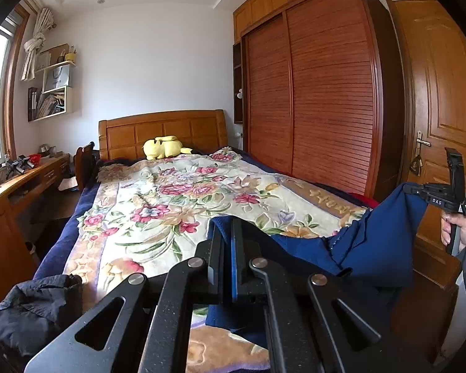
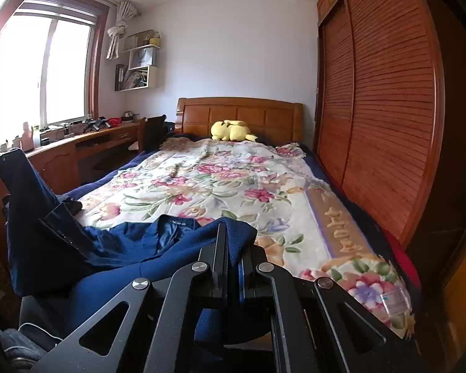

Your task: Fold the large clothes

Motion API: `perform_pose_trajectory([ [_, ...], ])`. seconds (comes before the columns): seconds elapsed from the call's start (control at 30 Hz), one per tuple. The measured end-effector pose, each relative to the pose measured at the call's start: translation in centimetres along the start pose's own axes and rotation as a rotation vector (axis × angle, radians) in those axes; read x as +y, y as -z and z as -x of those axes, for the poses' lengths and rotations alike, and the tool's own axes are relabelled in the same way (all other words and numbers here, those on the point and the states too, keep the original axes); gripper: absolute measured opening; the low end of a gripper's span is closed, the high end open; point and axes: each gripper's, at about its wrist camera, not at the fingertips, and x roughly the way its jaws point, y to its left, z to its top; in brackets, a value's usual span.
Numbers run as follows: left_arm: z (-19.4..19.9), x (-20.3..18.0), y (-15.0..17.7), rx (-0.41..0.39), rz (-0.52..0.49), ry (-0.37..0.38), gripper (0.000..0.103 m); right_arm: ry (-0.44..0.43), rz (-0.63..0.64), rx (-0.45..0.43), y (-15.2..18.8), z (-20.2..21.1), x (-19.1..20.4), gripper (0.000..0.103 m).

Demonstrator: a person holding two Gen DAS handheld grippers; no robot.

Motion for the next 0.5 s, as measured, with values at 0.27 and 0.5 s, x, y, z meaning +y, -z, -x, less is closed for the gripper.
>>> perform_pose_trajectory([
  [0.27,-5.9,3.4,3.8,0.102,0.082,-0.005,0.003,-0.032,0.014,0.125,2.2,-8.0,2.1,0.004],
  [0.5,-13.1,6.9,7.2,0.232,0.124,-0.070,0.003,-0.067,0.013,0.196,3.2,-17.4,3.2,0.004],
])
